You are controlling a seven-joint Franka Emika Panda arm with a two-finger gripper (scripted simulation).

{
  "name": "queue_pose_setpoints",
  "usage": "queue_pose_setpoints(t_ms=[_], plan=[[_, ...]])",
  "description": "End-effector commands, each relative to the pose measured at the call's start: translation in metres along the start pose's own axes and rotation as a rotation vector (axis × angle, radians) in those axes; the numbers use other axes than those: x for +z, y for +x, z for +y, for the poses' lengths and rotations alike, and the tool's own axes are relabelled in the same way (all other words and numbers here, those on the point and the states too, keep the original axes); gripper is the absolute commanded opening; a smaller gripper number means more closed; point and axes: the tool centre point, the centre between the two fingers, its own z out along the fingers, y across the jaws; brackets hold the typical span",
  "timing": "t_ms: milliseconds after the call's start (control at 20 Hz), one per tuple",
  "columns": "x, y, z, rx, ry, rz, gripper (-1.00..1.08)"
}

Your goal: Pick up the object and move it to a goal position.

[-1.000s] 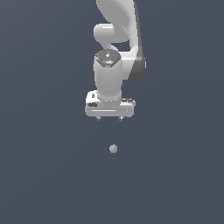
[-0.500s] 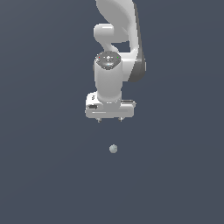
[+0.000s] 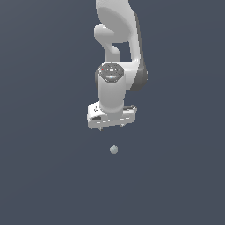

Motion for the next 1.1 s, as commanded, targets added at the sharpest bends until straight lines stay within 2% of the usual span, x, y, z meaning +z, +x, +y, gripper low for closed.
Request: queue_pose_setpoints(t_ms=[0,550,1050], plan=[[0.009,0.008,0.000,-0.068,-0.002,-0.002,1.00],[0.054,0.044,-0.002,-0.377,0.002,-0.006,1.00],[0.076,0.058,-0.002,-0.512,0.008,-0.004,1.00]])
